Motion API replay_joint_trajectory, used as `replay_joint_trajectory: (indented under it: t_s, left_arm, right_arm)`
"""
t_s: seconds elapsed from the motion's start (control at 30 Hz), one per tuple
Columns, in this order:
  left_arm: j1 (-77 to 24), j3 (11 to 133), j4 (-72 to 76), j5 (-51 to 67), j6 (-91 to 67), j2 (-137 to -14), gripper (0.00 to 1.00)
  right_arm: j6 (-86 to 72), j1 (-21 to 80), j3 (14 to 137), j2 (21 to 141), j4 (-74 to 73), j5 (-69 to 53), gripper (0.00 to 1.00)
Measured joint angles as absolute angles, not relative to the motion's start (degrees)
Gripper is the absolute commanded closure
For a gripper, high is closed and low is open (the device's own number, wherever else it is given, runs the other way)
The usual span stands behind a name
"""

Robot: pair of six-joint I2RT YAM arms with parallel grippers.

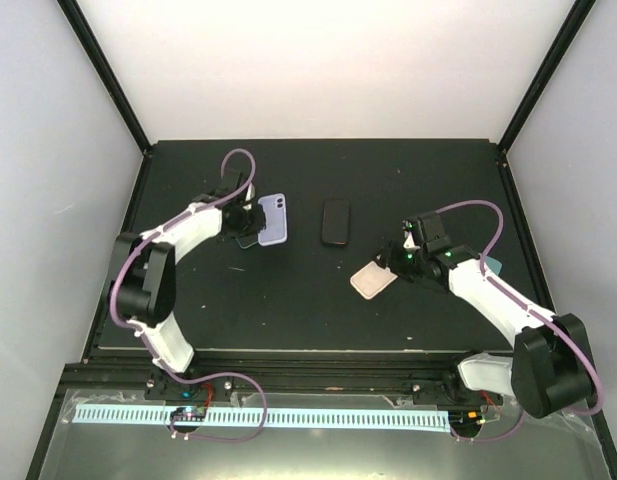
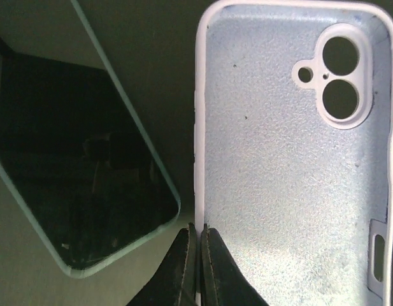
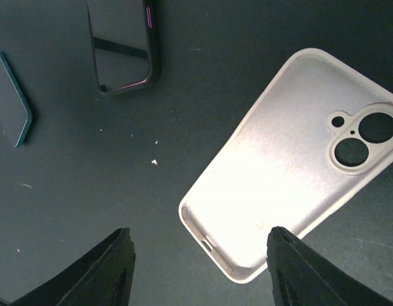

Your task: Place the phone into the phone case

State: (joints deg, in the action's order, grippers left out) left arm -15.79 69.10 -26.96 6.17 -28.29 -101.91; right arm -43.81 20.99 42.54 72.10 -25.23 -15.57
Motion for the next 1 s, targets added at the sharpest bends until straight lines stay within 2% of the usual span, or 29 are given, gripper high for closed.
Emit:
replay_joint_trajectory:
  t_s: [0.33, 0.53, 0.57, 0.6, 0.77, 0.87, 1.0]
  left_arm:
    - [-19.86, 47.24, -27.53, 6.26, -32.23, -87.74, 0.99]
    - [-23.18, 38.24, -24.69, 6.22, -36.64, -82.0, 0.97]
    - [-23.7, 37.39, -24.14, 6.24, -37.34, -81.54, 0.91]
    - [-24.25, 36.45, -23.42, 6.22, -38.19, -81.03, 0.82]
    - [-25.17, 35.46, -23.97, 5.28, -41.34, -78.87, 0.27]
    - [-25.06, 37.32, -26.85, 2.59, -42.06, -77.19, 0.03]
    - [-23.27, 45.5, -31.4, -1.43, -42.26, -77.89, 0.01]
  right_arm:
    - [-41.8, 20.99, 38.28, 70.63, -22.65, -19.42, 0.42]
    - [-40.73, 20.99, 37.1, 70.65, -20.21, -21.5, 0.41]
    - [-40.73, 20.99, 36.84, 70.48, -19.77, -21.63, 0.41]
    - [-40.75, 20.99, 36.51, 70.22, -19.38, -21.71, 0.41]
    - [-40.32, 20.99, 35.88, 69.67, -18.13, -22.31, 0.4]
    - [-39.42, 20.99, 35.88, 69.12, -18.0, -22.41, 0.4]
    - [-38.41, 20.99, 36.38, 67.81, -18.33, -22.61, 0.39]
